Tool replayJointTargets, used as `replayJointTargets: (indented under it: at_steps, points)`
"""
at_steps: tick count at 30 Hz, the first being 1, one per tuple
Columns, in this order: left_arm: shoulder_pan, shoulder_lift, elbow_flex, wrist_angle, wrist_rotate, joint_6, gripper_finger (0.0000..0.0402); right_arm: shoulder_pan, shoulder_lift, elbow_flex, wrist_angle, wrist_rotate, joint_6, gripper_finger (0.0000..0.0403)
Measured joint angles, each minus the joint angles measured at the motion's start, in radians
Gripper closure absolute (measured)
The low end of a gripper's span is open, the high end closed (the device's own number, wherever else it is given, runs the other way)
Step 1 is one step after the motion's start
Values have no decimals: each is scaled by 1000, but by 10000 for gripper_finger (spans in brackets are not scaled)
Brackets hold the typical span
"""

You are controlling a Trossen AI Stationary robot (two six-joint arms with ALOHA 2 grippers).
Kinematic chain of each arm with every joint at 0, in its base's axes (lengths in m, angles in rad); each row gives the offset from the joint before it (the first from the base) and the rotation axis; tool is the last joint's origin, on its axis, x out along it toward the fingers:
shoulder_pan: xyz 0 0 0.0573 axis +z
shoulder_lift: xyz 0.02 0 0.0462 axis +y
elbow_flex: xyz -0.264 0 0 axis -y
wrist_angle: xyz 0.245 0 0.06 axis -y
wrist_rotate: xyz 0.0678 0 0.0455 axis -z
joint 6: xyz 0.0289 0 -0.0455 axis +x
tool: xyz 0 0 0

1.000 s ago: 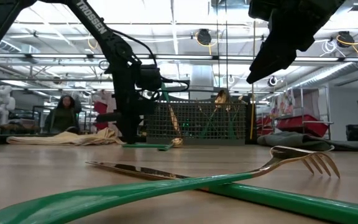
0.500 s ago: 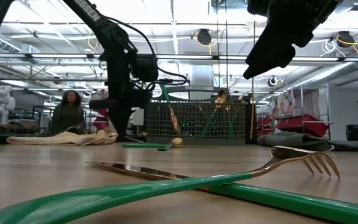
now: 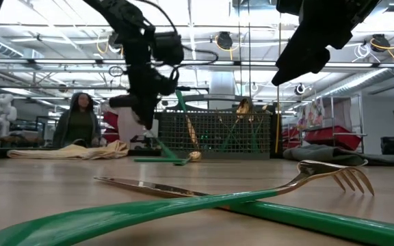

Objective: Sort silverware
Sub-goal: Put the fork into the right section of the dish rack

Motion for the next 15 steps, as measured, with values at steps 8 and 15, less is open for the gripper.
replayJointTargets:
  at_steps: [8,15]
  points:
    - [-56,0,101,0,-48,59,401,27,0,0,-6,4,43,140]
    - [-97,0,201,1,-109,117,401,77,0,0,-44,44,125,140]
